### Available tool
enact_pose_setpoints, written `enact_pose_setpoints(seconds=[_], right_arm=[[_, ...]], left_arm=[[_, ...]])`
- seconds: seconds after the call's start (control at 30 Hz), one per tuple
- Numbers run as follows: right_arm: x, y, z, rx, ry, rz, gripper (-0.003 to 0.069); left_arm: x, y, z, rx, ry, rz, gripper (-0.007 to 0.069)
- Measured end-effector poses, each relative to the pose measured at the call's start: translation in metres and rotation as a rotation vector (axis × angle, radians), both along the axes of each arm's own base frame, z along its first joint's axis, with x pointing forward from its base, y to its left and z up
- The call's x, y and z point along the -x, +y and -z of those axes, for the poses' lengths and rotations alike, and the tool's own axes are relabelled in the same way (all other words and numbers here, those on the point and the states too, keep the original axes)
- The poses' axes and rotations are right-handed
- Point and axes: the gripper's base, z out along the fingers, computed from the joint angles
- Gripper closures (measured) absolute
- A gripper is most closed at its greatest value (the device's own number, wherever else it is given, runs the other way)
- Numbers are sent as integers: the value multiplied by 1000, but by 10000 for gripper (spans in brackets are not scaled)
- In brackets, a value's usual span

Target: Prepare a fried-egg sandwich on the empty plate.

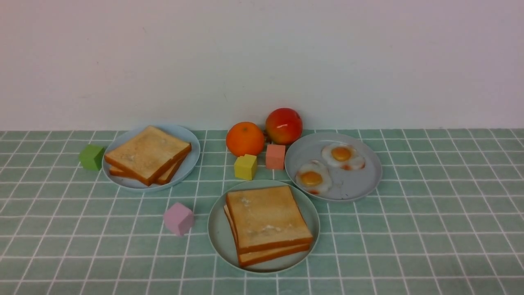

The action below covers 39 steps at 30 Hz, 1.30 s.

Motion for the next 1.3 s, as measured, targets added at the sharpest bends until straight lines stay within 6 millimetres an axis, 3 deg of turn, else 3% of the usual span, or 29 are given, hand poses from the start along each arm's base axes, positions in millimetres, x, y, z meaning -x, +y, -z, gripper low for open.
enact_pose_setpoints(seconds=[1.3], right_arm=[[0,0,0,0,1,0,608]], left_arm=[[0,0,0,4,-1,0,635]])
